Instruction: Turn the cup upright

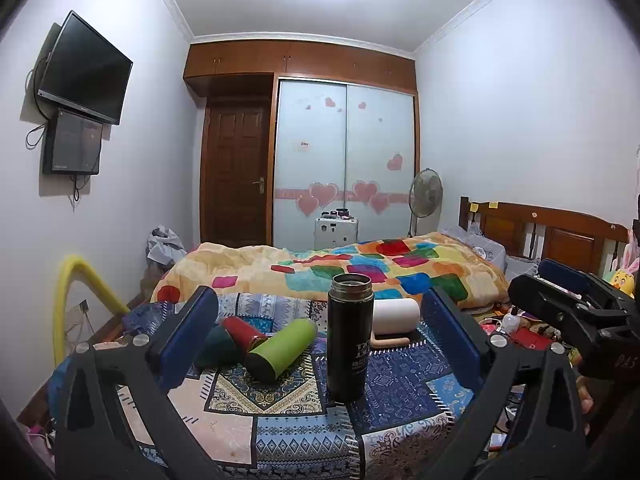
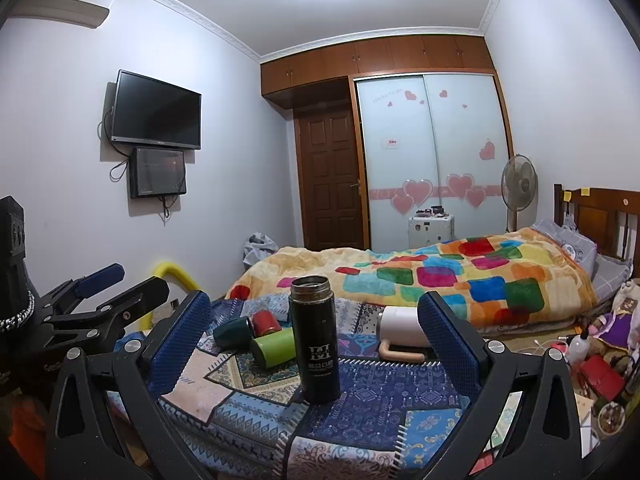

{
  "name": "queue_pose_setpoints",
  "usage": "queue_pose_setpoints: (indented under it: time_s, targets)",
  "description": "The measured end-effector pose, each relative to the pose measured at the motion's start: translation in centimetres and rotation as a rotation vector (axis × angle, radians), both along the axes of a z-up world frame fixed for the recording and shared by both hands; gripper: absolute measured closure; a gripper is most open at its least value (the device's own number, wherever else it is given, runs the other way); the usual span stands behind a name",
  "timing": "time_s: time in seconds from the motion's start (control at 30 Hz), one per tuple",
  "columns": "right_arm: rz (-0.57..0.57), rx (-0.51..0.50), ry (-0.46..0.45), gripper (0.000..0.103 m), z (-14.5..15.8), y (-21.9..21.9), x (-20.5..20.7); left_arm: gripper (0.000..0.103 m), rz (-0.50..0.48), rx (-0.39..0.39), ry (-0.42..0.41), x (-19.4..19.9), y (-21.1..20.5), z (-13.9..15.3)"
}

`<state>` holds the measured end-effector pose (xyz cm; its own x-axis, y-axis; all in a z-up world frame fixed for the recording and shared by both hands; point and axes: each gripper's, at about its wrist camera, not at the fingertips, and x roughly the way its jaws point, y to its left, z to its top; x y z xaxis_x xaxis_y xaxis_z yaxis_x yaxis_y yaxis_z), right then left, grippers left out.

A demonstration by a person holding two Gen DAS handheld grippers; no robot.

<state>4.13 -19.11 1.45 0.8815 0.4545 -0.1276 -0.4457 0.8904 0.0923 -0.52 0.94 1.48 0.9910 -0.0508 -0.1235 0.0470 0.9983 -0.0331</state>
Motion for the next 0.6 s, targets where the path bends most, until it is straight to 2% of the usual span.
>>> queue_pose_setpoints:
  time_s: [0.6]
  targets:
    - [-0.008,-0.003,0.002,0.0,0.14,0.18,0.01,0.0,-0.01,-0.015,0.025,0.68,0.12,0.04]
